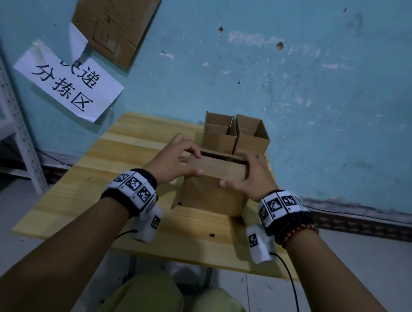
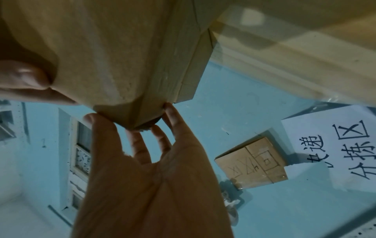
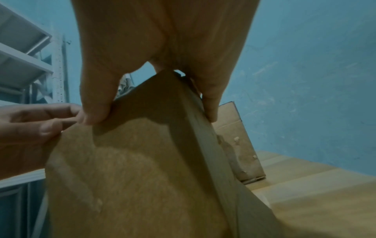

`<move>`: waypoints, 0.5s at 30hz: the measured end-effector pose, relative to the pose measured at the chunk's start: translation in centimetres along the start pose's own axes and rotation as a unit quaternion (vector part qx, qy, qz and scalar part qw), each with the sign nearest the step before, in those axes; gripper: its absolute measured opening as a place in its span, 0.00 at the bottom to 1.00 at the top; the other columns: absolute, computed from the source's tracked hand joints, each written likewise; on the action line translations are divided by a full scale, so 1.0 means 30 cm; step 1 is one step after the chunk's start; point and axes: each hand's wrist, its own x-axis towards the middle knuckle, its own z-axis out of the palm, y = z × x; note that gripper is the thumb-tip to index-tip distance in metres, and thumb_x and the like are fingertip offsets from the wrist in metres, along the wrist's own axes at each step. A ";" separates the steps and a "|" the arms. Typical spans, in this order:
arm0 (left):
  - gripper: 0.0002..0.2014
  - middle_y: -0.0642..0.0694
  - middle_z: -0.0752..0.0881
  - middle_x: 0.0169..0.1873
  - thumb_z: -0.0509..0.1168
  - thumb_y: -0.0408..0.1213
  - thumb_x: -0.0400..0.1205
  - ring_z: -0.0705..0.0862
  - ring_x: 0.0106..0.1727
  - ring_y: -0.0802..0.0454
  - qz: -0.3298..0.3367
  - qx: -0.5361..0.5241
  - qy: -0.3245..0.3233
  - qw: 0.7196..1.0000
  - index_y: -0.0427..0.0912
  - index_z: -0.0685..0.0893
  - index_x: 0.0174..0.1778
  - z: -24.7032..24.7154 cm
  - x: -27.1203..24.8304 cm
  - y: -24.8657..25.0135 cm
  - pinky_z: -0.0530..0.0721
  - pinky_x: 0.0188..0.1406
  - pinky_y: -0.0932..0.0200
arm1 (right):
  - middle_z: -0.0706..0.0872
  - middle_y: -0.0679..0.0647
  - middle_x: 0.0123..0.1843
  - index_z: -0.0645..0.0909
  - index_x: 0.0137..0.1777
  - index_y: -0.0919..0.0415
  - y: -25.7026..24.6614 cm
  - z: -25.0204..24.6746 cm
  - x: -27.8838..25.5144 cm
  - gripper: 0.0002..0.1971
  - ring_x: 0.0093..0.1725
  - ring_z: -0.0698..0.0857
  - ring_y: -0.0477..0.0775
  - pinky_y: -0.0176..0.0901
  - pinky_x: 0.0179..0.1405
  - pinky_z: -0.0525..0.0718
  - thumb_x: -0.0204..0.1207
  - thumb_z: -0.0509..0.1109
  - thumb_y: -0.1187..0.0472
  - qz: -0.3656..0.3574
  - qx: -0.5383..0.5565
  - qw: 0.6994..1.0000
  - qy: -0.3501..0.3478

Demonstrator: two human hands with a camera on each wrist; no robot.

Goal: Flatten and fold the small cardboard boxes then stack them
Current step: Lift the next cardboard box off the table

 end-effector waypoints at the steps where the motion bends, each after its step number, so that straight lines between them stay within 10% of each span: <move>1: 0.13 0.49 0.69 0.57 0.74 0.30 0.72 0.71 0.62 0.54 -0.006 -0.015 0.004 1.000 0.42 0.79 0.49 0.000 -0.001 0.000 0.70 0.65 0.63 | 0.65 0.58 0.72 0.65 0.74 0.57 0.005 -0.003 -0.005 0.42 0.70 0.69 0.53 0.42 0.71 0.67 0.61 0.82 0.54 0.000 0.019 1.000 0.017; 10: 0.26 0.42 0.69 0.66 0.74 0.32 0.72 0.71 0.64 0.52 -0.062 -0.006 -0.021 0.998 0.33 0.77 0.65 0.003 0.010 -0.005 0.74 0.70 0.58 | 0.64 0.51 0.57 0.67 0.61 0.66 0.030 0.005 -0.021 0.33 0.56 0.68 0.46 0.32 0.53 0.72 0.61 0.82 0.61 -0.007 0.073 0.993 0.097; 15: 0.05 0.49 0.77 0.49 0.72 0.31 0.74 0.75 0.55 0.53 -0.022 0.010 -0.010 1.000 0.39 0.83 0.44 0.001 0.003 0.005 0.73 0.51 0.65 | 0.64 0.58 0.72 0.78 0.58 0.63 0.047 -0.006 -0.030 0.22 0.72 0.67 0.55 0.34 0.67 0.64 0.66 0.79 0.59 0.007 0.086 0.995 0.045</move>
